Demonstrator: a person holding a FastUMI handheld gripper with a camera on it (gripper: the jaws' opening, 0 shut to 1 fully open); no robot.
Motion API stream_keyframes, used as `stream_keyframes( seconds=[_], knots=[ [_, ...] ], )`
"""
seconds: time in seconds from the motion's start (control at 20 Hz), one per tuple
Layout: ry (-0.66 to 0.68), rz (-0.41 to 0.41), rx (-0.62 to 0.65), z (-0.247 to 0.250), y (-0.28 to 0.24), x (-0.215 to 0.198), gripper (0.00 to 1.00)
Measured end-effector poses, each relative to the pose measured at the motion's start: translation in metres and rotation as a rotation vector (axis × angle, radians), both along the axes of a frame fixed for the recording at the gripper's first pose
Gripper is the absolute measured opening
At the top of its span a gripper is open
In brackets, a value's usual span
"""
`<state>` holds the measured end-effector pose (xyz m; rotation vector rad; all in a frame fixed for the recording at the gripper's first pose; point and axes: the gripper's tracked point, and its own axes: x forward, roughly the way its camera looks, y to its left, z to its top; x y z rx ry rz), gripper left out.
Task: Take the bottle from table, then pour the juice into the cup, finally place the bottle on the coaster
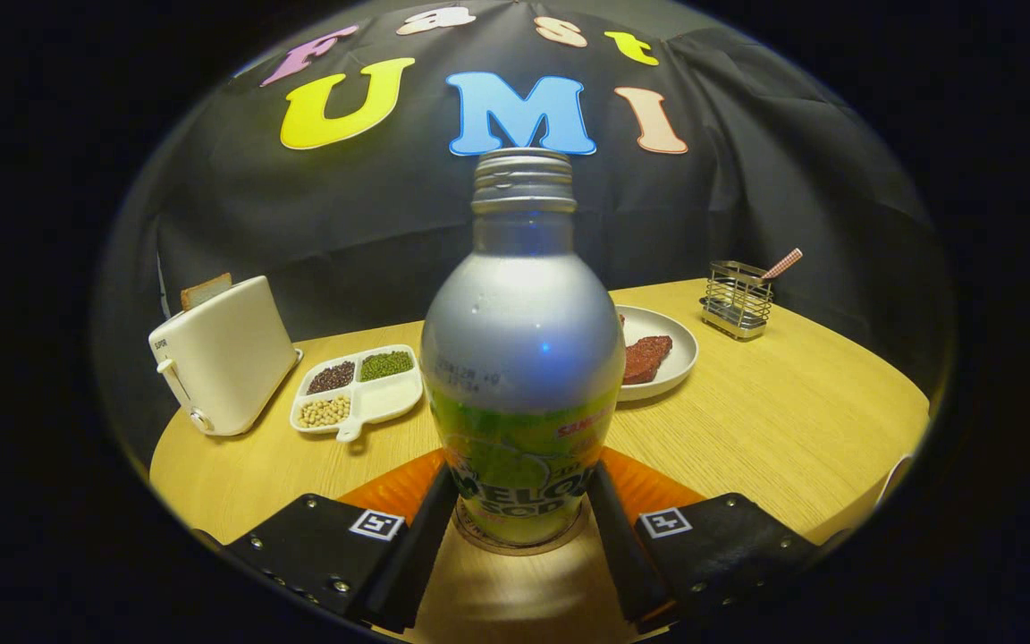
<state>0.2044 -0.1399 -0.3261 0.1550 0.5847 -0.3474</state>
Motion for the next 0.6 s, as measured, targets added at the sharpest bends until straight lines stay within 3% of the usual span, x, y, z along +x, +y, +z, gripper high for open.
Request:
stream_keyframes(
  seconds=[0.05, 0.1, 0.15, 0.4, 0.6],
  knots=[
    [0.003, 0.009, -0.001, -0.001, 0.001, -0.001, 0.82],
    [0.008, 0.01, -0.008, -0.002, 0.001, -0.003, 0.92],
    [0.014, 0.013, -0.013, 0.0, 0.001, -0.005, 0.97],
    [-0.008, 0.06, -0.006, 0.015, 0.014, -0.013, 0.97],
    [-0.108, 0.103, -0.01, 0.065, 0.024, -0.026, 0.96]
  ],
)
